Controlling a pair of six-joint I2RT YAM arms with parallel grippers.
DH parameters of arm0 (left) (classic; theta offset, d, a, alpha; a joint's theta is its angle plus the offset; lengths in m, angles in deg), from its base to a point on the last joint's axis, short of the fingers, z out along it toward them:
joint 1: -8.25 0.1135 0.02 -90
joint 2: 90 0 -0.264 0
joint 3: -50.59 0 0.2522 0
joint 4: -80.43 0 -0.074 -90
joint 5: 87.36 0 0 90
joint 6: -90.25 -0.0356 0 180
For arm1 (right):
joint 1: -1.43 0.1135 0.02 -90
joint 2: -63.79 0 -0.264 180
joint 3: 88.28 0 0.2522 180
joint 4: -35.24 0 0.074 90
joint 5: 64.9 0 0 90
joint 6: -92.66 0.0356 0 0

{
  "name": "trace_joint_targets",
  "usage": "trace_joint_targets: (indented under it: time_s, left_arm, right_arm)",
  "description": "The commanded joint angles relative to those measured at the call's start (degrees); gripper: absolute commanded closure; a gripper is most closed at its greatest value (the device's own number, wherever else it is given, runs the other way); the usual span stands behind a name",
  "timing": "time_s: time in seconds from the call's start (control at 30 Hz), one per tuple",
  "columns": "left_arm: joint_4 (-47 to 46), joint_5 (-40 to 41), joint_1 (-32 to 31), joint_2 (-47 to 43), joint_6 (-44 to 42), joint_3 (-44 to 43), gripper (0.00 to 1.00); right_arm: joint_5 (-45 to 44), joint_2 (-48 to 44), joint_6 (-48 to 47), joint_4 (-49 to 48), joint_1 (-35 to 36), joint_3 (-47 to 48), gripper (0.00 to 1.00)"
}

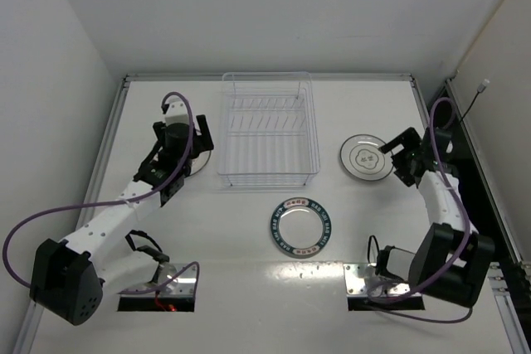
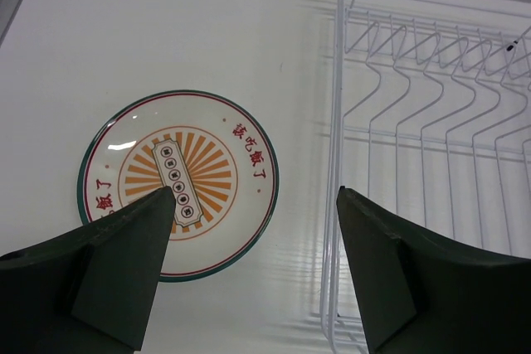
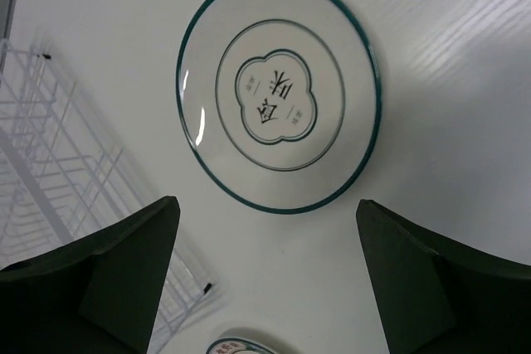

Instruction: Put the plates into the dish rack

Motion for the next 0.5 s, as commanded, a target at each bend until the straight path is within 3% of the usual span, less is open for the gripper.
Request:
trace_joint_targets:
  time_s: [0.0, 0.2, 0.37, 0.47]
  left_arm:
    - [-2.0, -0.7, -0.3, -2.0, 0.6, -1.2, 0.24]
    - [-2.0, -0.2, -0.3, -3.2, 0.6, -1.2, 0.24]
    - [-2.0, -0.2, -0.3, -3.2, 0.6, -1.2, 0.24]
    - [-2.5, -0.2, -0.3, -3.2, 0.6, -1.2, 0.24]
  right_arm:
    - [5.7, 5.5, 4.4, -4.4, -0.3, 2.9, 0.15]
    - [-1.6, 15.2, 4.9, 3.6, -0.3, 6.8, 0.15]
    - [-2.2, 14.5, 4.9, -1.5, -0.3, 0.8, 0.16]
    - [0.4, 18.9, 4.3, -3.7, -0.3, 0.2, 0.16]
